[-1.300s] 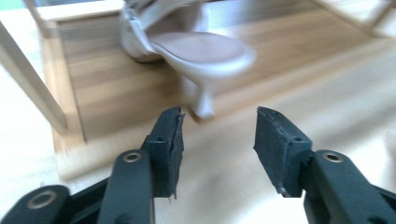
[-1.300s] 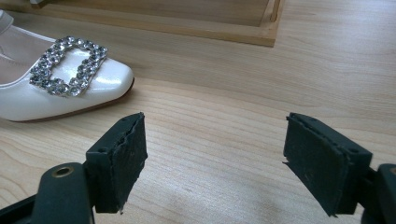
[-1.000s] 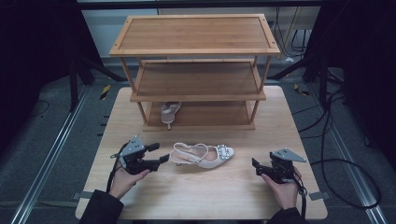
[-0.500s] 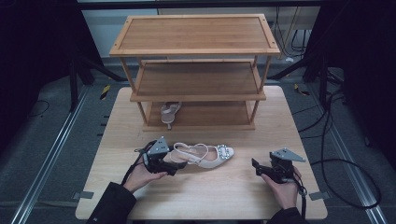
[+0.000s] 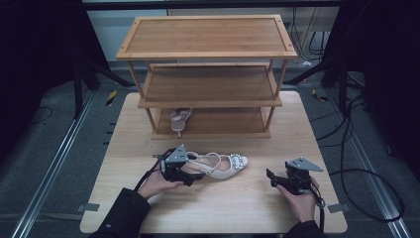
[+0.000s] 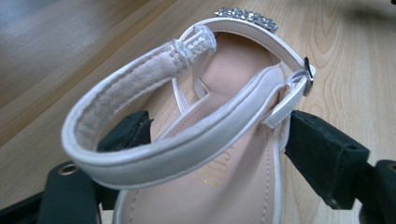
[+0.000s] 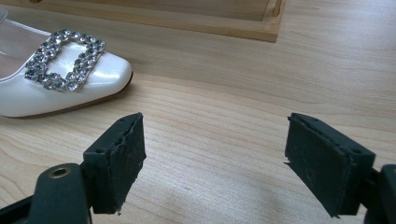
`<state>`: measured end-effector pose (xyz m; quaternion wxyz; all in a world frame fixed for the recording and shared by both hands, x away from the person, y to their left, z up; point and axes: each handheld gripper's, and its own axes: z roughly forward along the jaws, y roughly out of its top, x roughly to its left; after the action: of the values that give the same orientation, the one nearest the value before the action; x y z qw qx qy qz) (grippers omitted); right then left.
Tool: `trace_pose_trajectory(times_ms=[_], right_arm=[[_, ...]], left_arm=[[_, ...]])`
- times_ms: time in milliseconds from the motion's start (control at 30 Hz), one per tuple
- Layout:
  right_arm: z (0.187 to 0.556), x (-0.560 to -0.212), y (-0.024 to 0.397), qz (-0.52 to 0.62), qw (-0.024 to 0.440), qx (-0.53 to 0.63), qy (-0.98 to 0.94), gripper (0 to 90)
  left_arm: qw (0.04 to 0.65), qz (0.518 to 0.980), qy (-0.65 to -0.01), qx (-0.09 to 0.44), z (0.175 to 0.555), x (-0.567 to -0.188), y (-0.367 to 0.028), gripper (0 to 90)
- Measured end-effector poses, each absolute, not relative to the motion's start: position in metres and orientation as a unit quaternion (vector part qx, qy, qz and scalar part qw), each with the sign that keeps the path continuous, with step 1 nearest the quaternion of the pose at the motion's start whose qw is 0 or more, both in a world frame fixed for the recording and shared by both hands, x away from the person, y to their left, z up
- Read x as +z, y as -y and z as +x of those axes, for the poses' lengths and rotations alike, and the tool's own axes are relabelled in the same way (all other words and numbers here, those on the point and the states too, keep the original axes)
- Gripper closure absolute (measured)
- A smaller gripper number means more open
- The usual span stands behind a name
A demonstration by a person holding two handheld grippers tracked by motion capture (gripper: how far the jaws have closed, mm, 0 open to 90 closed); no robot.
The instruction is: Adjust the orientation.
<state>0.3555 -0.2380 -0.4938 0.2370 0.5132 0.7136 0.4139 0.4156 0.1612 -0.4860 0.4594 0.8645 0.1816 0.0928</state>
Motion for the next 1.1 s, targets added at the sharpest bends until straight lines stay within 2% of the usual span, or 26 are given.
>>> trace_pose_trajectory(times_ms=[267,633,800,933,1100], right_arm=[[0.356,-0.493,0.238,0.513,0.237,0.414,-0.713,20.4],[0.355,-0.493,0.238,0.513,0.238,0.414,-0.714,20.4],[0.354,-0.493,0.240,0.512,0.240,0.416,-0.712,20.4],[0.354,-0.493,0.239,0.511,0.241,0.415,-0.713,20.4],[0.354,-0.493,0.239,0.512,0.240,0.417,-0.712,20.4]], left_arm=[[0.449,0.870,-0.182,0.093,0.418,-0.490,-0.156,21.7],[0.448,0.868,-0.207,0.055,0.414,-0.482,-0.156,32.7],[0.487,0.840,-0.240,0.027,0.411,-0.470,-0.166,35.2],[0.505,0.823,-0.254,0.055,0.406,-0.454,-0.172,36.1],[0.480,0.832,-0.264,0.089,0.406,-0.447,-0.171,36.6]])
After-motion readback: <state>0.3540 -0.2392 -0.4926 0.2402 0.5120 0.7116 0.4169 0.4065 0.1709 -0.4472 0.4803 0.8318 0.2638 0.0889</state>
